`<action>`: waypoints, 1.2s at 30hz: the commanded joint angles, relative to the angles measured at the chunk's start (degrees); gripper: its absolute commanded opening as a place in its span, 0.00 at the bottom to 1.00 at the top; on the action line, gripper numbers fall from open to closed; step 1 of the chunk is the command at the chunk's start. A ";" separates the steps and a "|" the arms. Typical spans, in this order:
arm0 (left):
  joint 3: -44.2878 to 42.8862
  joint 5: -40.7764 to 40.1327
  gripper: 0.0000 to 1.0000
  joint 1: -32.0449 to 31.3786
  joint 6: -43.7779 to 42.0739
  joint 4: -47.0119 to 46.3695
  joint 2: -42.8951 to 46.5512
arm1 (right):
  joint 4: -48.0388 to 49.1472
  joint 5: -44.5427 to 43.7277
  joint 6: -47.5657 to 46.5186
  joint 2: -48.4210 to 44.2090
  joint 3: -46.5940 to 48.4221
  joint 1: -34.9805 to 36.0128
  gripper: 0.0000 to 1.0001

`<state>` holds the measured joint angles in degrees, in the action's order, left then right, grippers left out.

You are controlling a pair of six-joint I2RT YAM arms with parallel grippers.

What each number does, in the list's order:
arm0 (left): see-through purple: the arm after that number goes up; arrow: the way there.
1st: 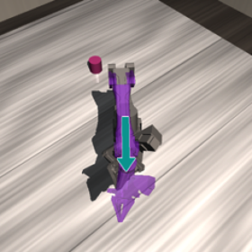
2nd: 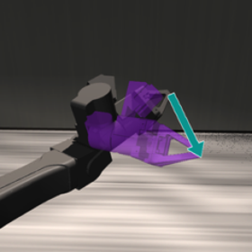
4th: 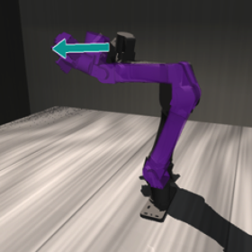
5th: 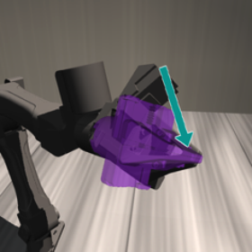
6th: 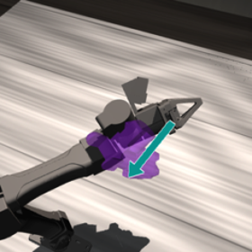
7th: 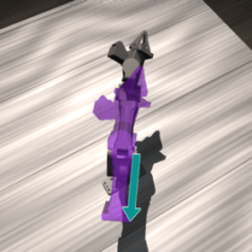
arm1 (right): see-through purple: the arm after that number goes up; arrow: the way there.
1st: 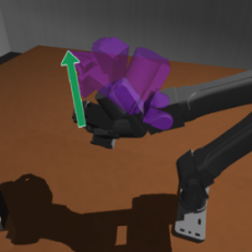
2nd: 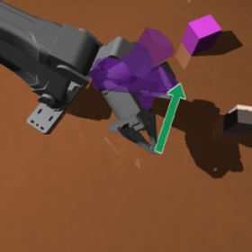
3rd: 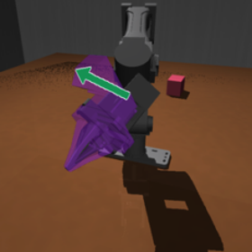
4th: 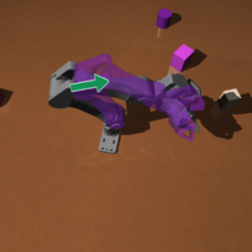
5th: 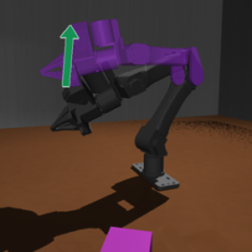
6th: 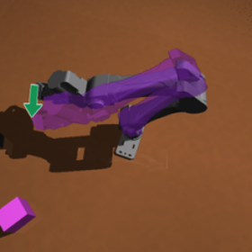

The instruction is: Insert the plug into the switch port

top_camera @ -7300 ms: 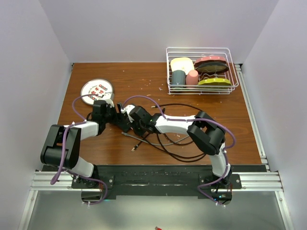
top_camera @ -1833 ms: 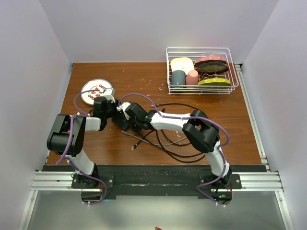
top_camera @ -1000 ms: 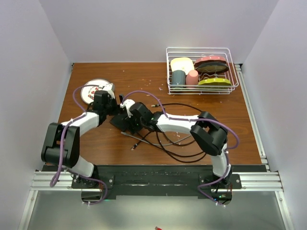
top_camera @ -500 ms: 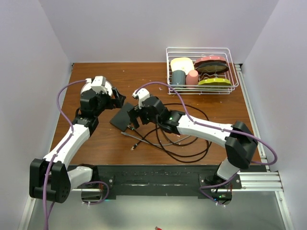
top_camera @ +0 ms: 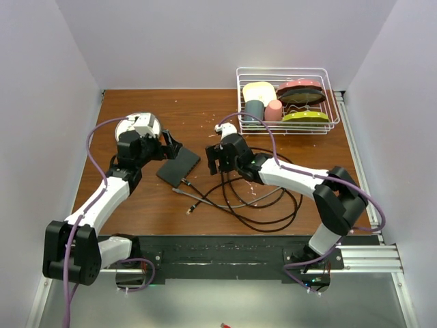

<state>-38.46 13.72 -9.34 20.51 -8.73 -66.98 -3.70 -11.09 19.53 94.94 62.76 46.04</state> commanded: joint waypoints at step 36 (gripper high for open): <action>2.77 3.94 1.00 0.03 1.10 -4.01 3.34 | 3.44 5.71 -5.80 3.60 0.61 0.54 0.00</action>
<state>-36.67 16.01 -9.34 20.58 -9.41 -66.30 -3.05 -11.20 19.00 104.73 63.59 46.48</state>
